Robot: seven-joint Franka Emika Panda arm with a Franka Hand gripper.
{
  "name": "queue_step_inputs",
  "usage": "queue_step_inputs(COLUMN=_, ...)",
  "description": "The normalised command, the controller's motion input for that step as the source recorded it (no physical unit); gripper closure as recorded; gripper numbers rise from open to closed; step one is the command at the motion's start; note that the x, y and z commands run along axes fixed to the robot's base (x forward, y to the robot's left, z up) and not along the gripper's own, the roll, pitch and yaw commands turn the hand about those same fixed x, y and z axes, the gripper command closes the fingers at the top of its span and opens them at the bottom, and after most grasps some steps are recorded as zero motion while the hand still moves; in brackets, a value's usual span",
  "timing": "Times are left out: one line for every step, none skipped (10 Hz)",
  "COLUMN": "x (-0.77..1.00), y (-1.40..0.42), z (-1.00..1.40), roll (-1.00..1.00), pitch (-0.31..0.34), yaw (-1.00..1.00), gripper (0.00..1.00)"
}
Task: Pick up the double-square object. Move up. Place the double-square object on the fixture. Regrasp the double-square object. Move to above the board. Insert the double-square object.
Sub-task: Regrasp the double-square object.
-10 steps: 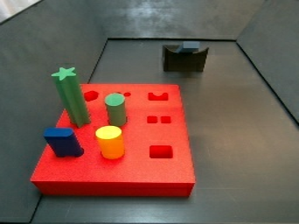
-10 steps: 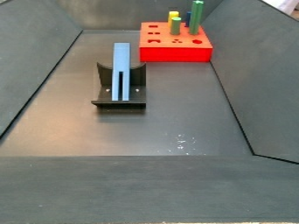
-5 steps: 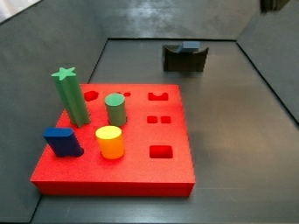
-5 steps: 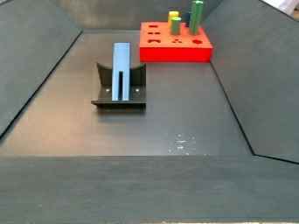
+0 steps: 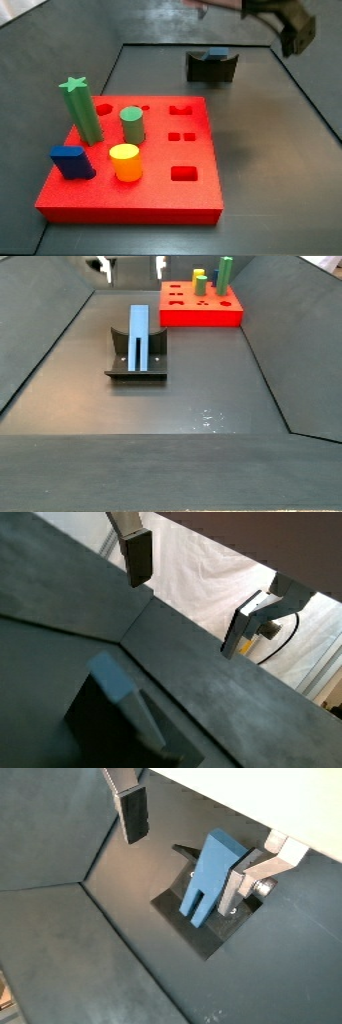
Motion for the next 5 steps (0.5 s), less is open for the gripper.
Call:
queue_step_inputs(x=0.05, y=0.03, z=-1.00, roll=0.08, pitch=-0.156, yaw=-0.04, gripper=0.00)
queue_step_inputs(x=0.06, y=0.03, z=-1.00, roll=0.07, pitch=-0.134, yaw=-0.07, gripper=0.00)
queue_step_inputs(x=0.06, y=0.03, z=-1.00, roll=0.06, pitch=-0.114, yaw=-0.08, gripper=0.00)
queue_step_inputs(x=0.06, y=0.03, z=-1.00, roll=0.06, pitch=-0.092, yaw=-0.08, gripper=0.00)
queue_step_inputs(x=0.05, y=0.02, z=-0.83, roll=0.06, pitch=-0.072, yaw=-0.08, gripper=0.00)
